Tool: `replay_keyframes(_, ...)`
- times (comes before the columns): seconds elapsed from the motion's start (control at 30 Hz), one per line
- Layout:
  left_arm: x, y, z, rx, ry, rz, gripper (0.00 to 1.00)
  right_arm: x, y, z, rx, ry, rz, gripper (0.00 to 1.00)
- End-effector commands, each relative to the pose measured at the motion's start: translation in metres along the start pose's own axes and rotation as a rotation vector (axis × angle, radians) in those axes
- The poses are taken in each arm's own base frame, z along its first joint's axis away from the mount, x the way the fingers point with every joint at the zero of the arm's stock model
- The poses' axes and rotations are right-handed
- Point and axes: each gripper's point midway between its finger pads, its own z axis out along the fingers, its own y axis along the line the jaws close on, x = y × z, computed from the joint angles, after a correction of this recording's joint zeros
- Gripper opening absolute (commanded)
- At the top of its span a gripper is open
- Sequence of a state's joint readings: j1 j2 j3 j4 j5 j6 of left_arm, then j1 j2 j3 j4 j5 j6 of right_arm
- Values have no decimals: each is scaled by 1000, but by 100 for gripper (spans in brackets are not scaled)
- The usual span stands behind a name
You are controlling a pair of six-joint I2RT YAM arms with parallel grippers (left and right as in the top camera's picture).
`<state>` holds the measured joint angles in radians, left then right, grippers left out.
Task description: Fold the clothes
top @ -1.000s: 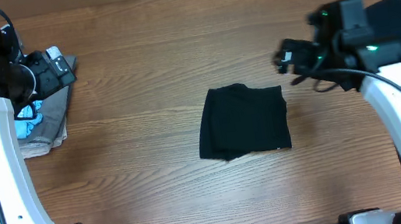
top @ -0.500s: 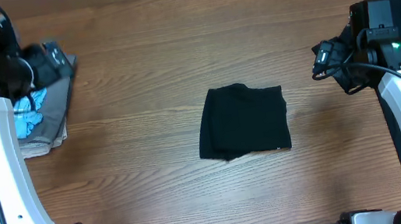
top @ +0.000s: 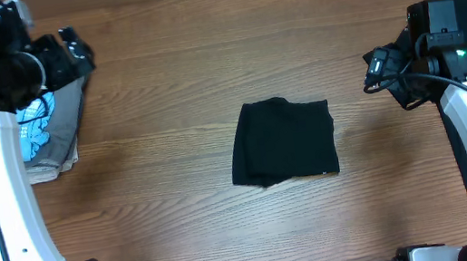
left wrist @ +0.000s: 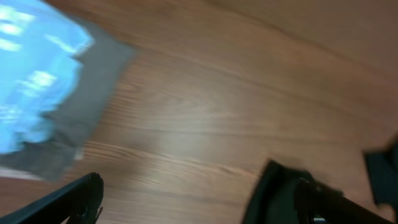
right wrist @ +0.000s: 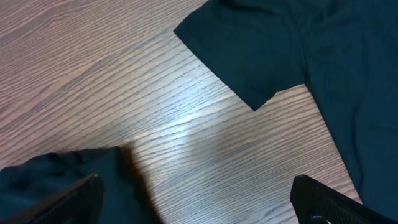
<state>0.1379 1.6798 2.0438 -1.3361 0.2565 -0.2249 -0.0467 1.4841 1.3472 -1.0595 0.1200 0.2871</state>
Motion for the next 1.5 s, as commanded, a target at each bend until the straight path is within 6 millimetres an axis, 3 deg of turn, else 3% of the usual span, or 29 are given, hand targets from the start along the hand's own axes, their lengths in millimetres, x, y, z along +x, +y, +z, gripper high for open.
replay_keyframes(0.0,29,-37,29,85,132,101,100,-5,-2,-4,9,-21,-1,100)
replay_keyframes(0.23,100,-104,94,99,353,301,100,-5,-2,-4,9,-21,-1,100)
replay_keyframes(0.4,154,-137,145,49,489,428,100,-5,-2,-4,9,-21,-1,100)
replay_keyframes(0.6,217,-153,200,-32,636,465,100,-5,-2,-4,9,-21,-1,100)
replay_keyframes(0.77,251,-154,231,-110,685,489,100,-5,-2,-4,9,-21,-1,100)
replay_keyframes(0.93,268,-156,239,-146,702,515,100,-5,-2,-4,9,-21,-1,100)
replay_keyframes(1.33,283,-137,218,-257,788,490,100,-5,-2,-4,9,-21,-1,100)
replay_keyframes(1.47,290,-140,214,-267,795,503,100,-5,-2,-4,9,-21,-1,100)
